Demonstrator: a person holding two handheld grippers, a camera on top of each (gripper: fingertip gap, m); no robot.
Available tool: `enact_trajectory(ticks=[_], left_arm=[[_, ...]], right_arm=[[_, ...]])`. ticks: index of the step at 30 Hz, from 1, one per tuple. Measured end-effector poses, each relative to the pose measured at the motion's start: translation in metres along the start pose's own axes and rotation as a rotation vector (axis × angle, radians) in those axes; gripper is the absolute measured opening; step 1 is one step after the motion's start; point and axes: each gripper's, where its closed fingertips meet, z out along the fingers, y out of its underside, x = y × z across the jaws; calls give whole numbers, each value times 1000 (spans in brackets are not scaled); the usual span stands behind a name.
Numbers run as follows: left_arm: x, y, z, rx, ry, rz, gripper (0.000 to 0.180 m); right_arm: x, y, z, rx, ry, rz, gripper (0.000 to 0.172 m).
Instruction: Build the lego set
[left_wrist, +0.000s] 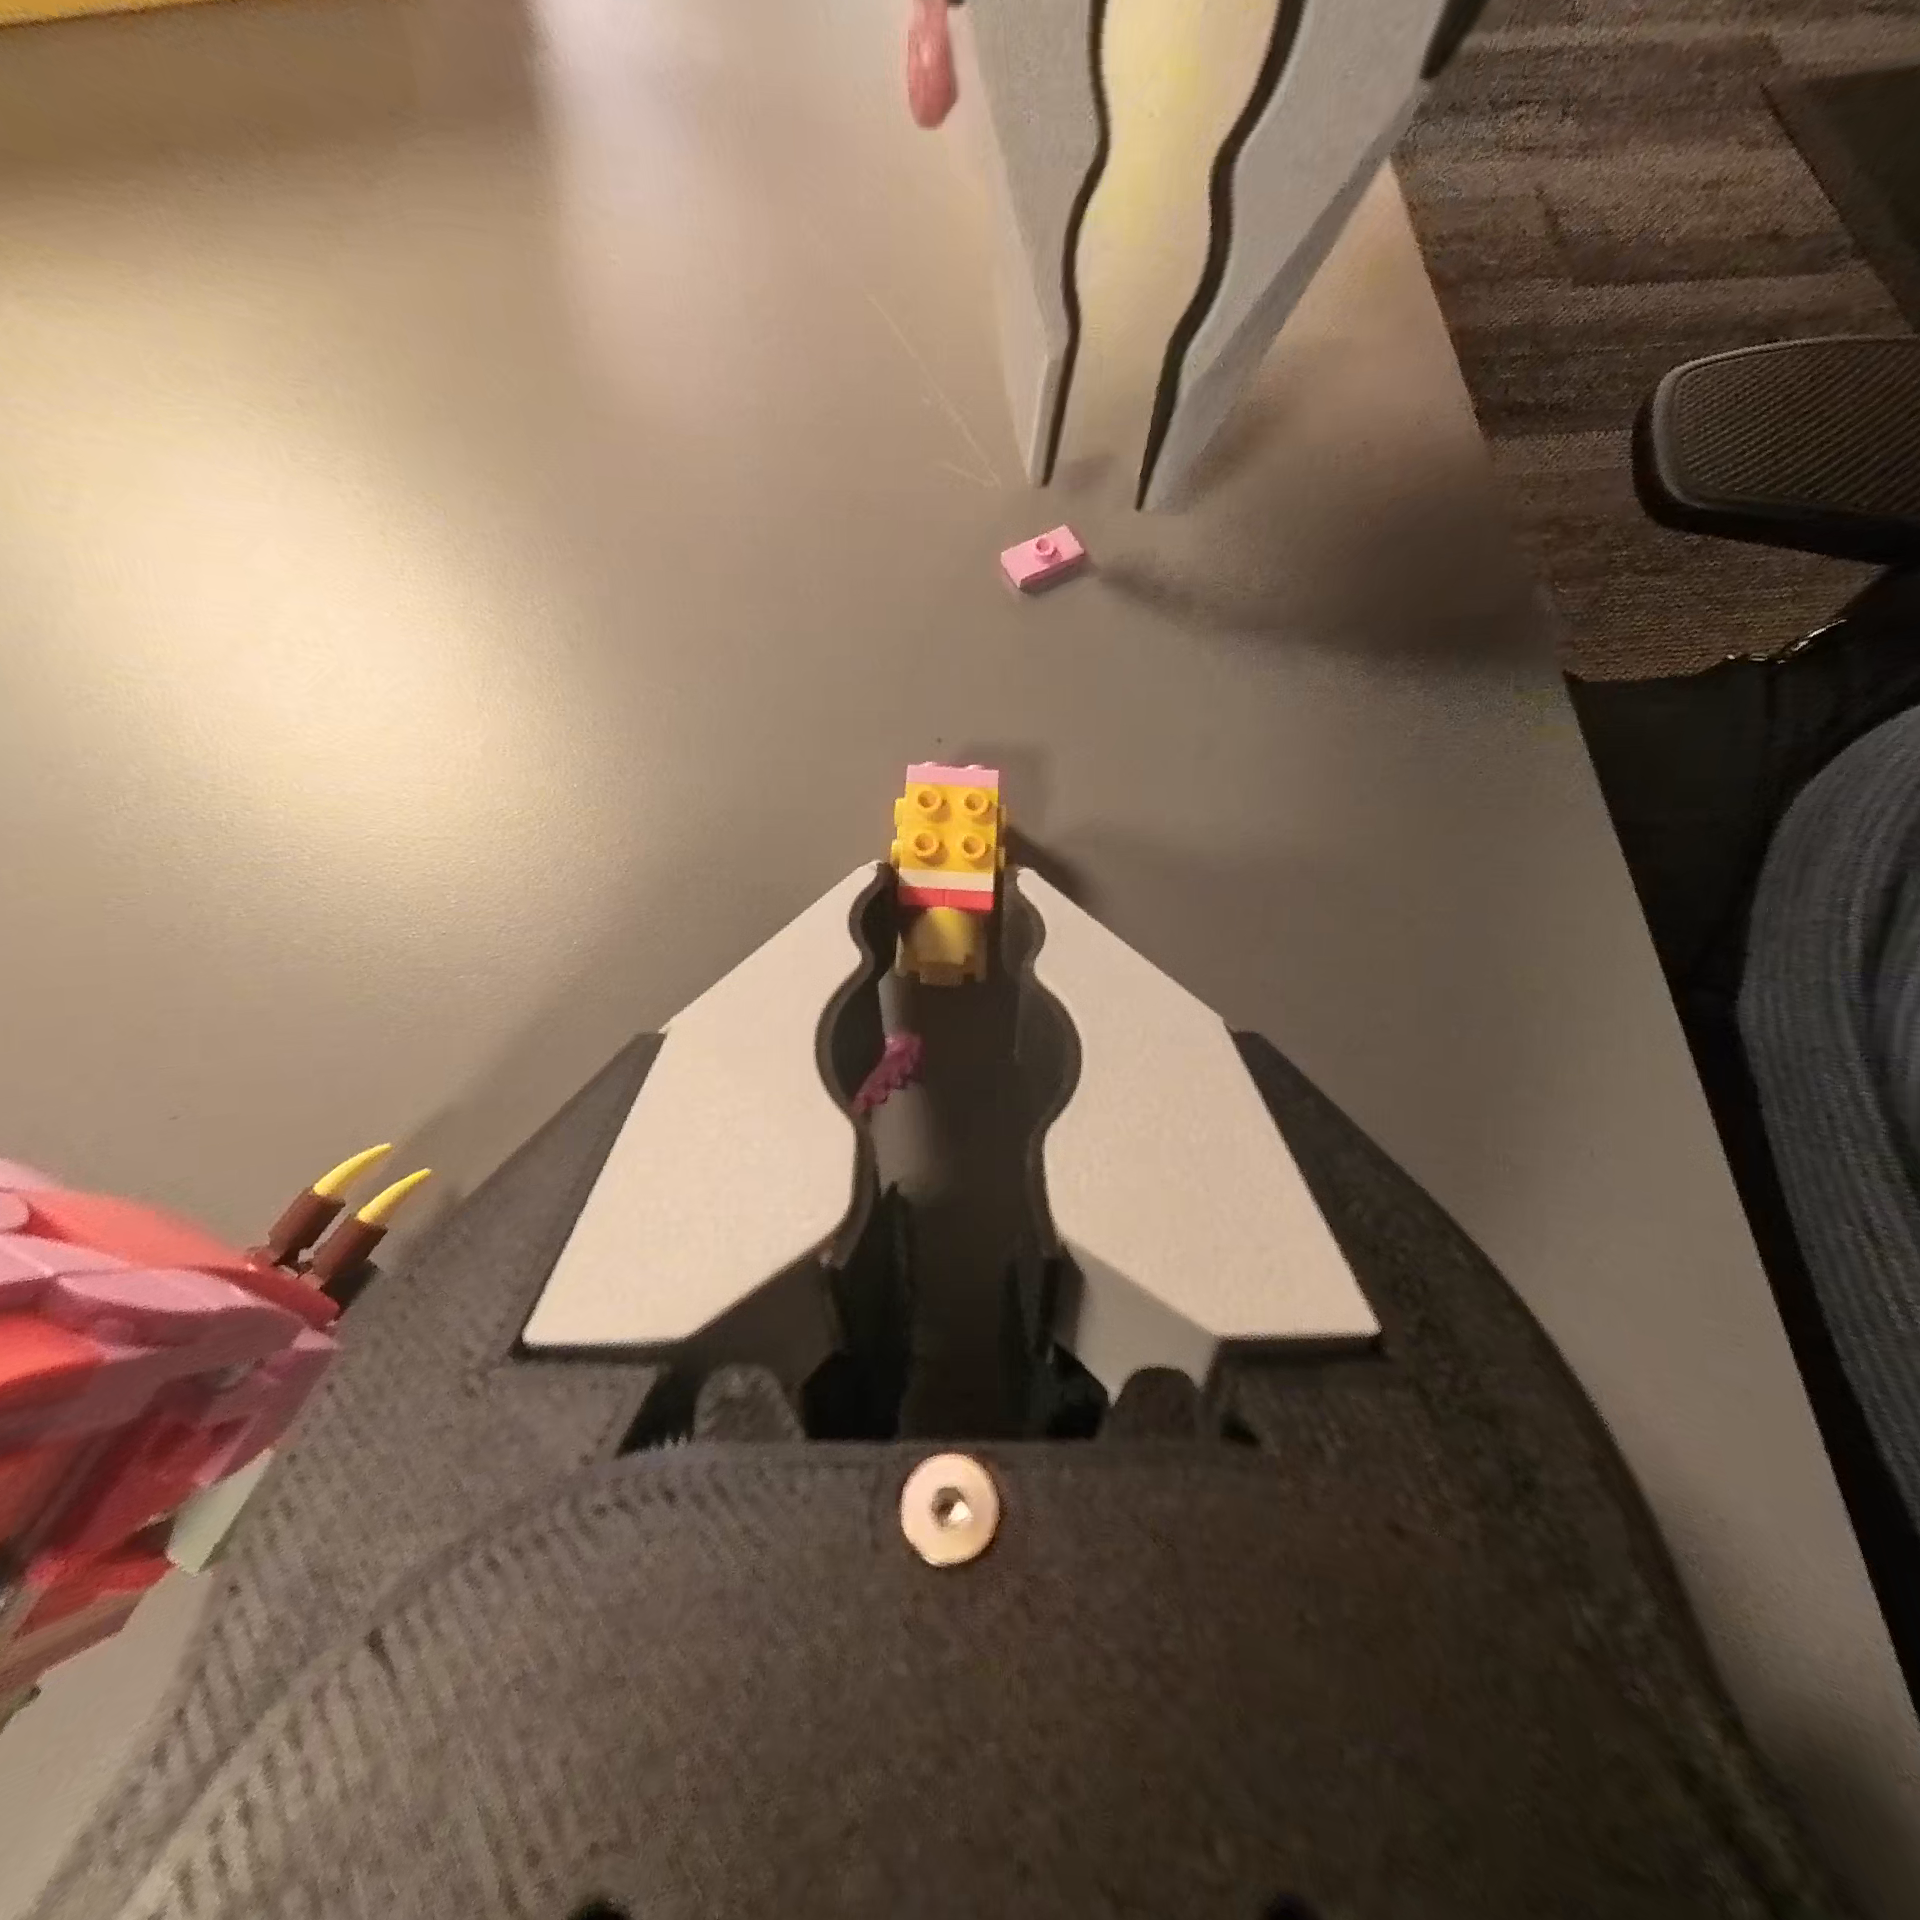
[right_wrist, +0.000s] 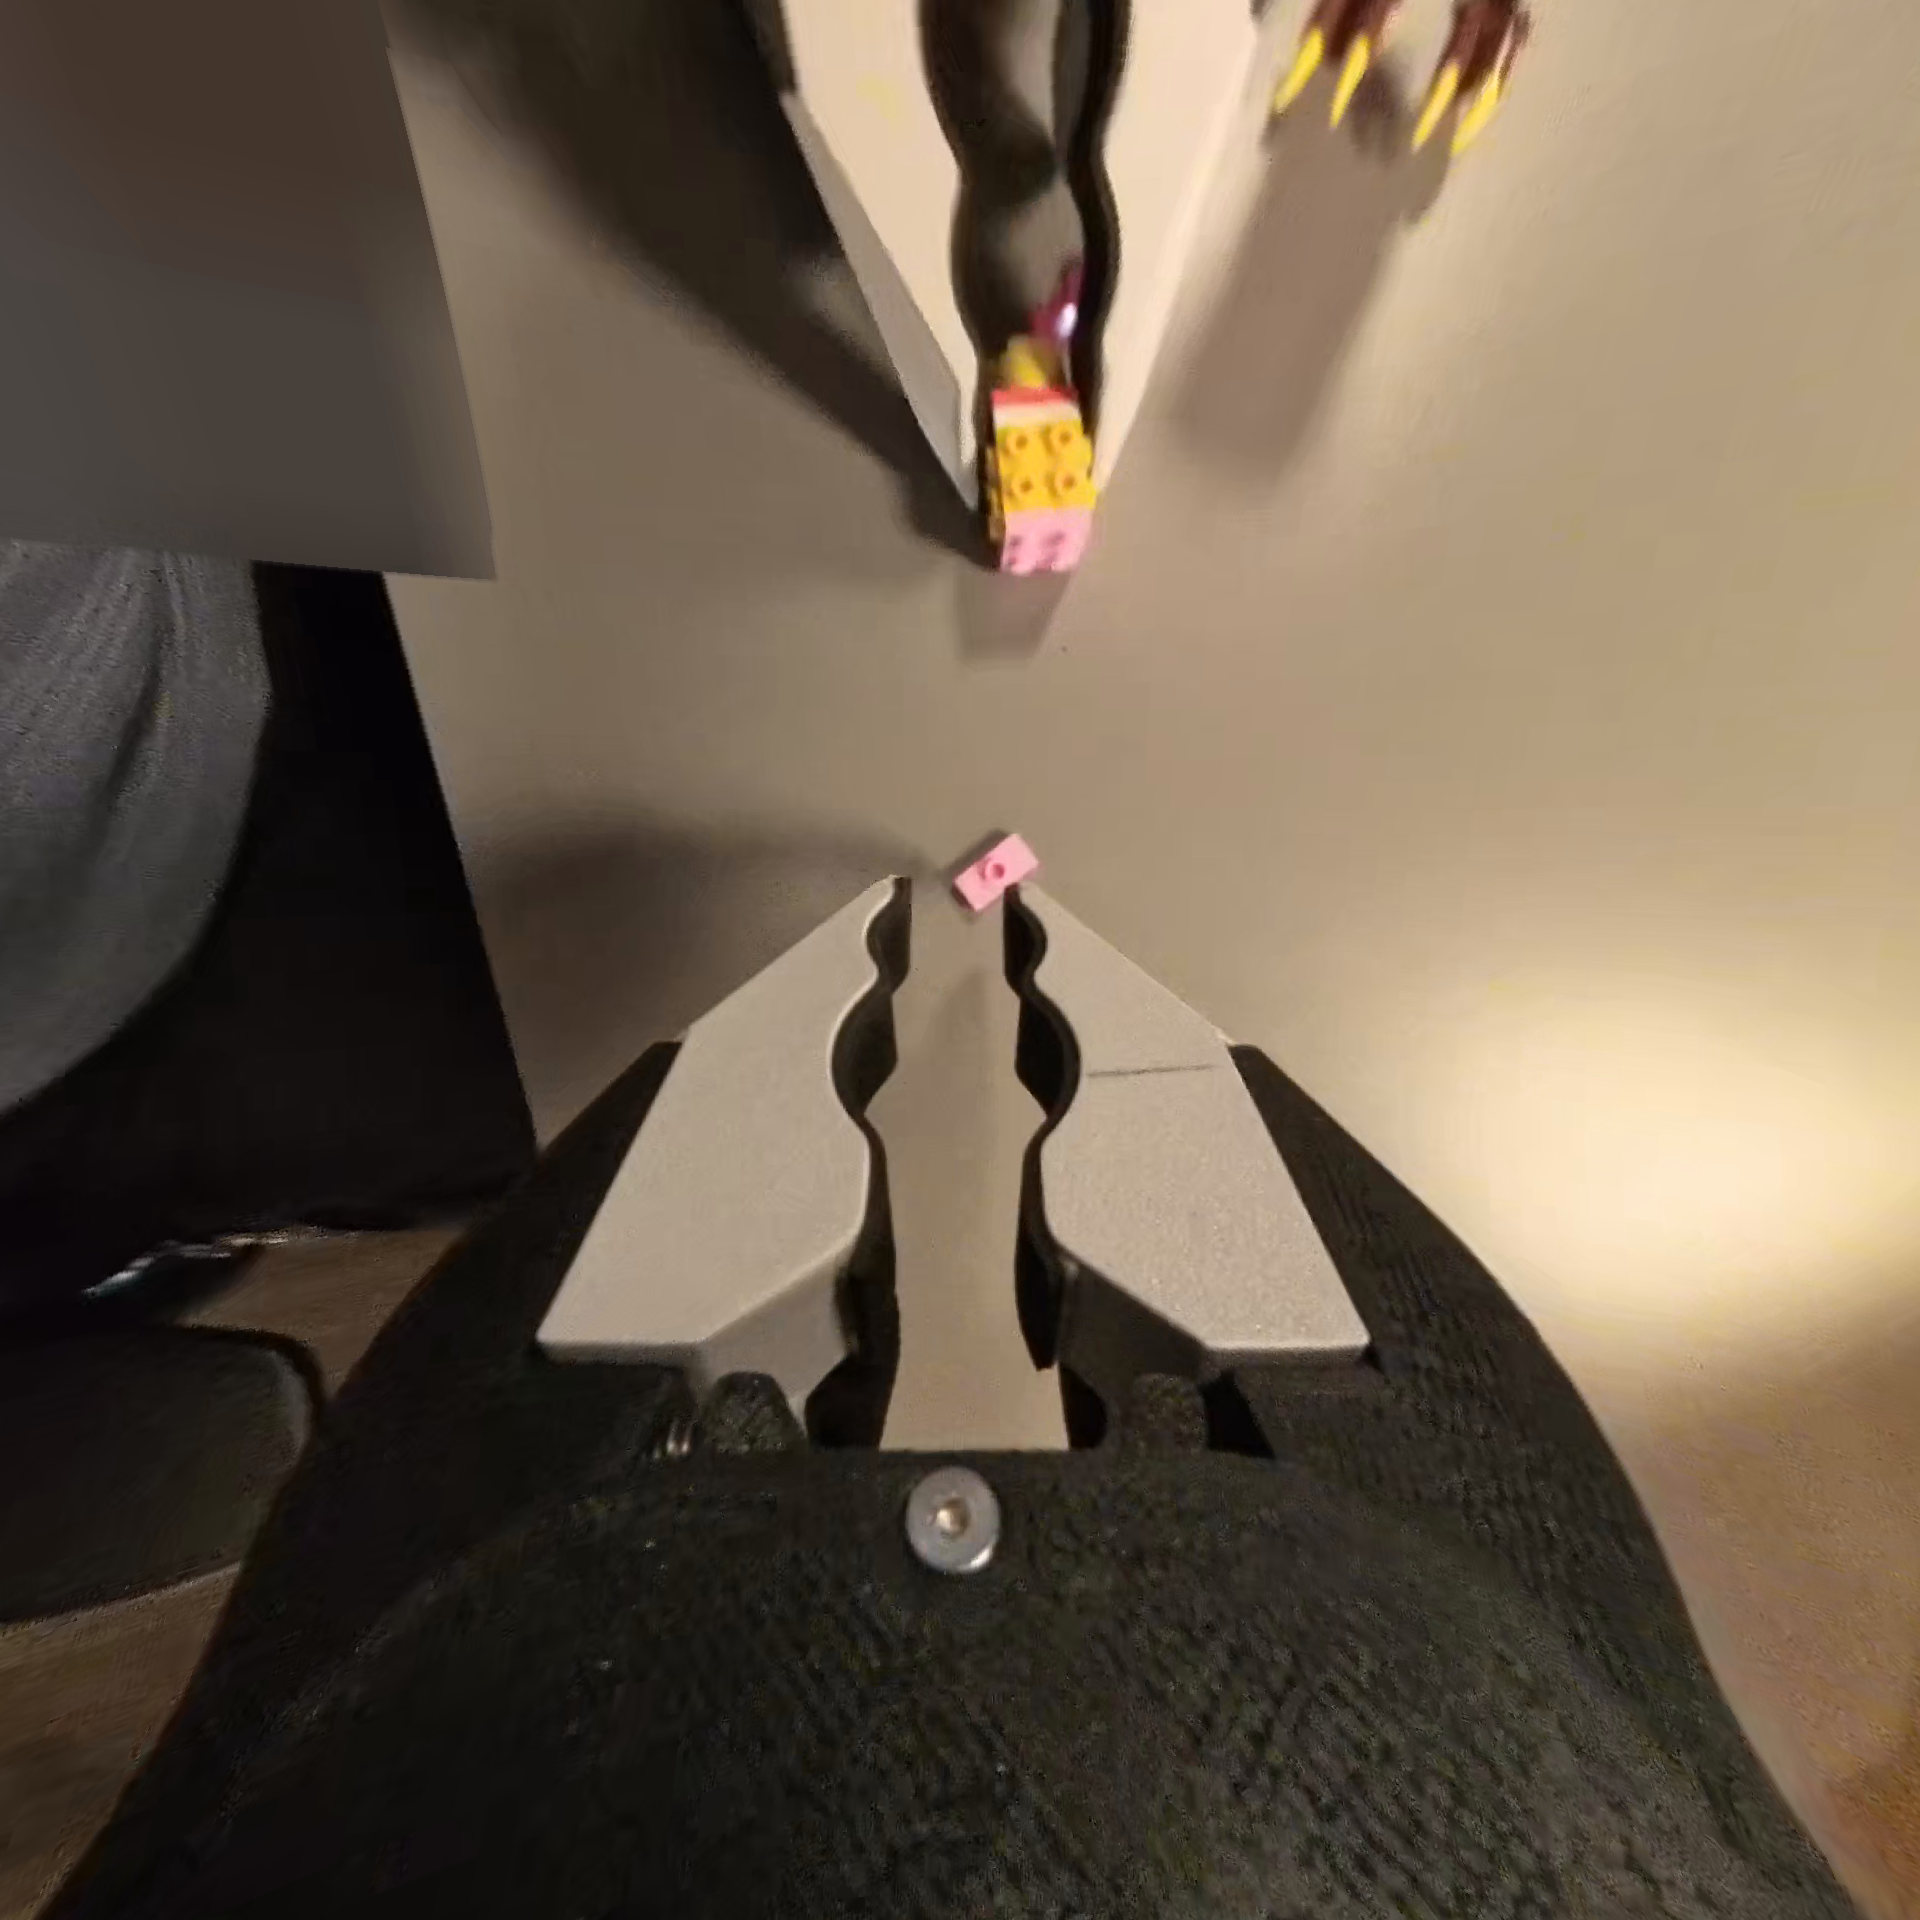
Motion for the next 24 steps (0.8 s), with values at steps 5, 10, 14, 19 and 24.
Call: enact_trajectory(ticks=[5, 10, 14, 19, 24], left_arm=[[0, 0, 0, 0, 1, -1, 18], [0, 0, 0, 0, 2, -1, 18], [0, 0, 0, 0, 3, -2, 18], [0, 0, 0, 0, 2, -1, 19], [0, 0, 0, 0, 2, -1, 18]], right_arm=[[-4, 9, 9, -13, -63, 118, 15], [-8, -8, 9, 116, -53, 55, 10], [7, -7, 8, 155, 27, 85, 25], [8, -2, 12, 177, 35, 135, 23], [9, 1, 14, 172, 52, 126, 18]])
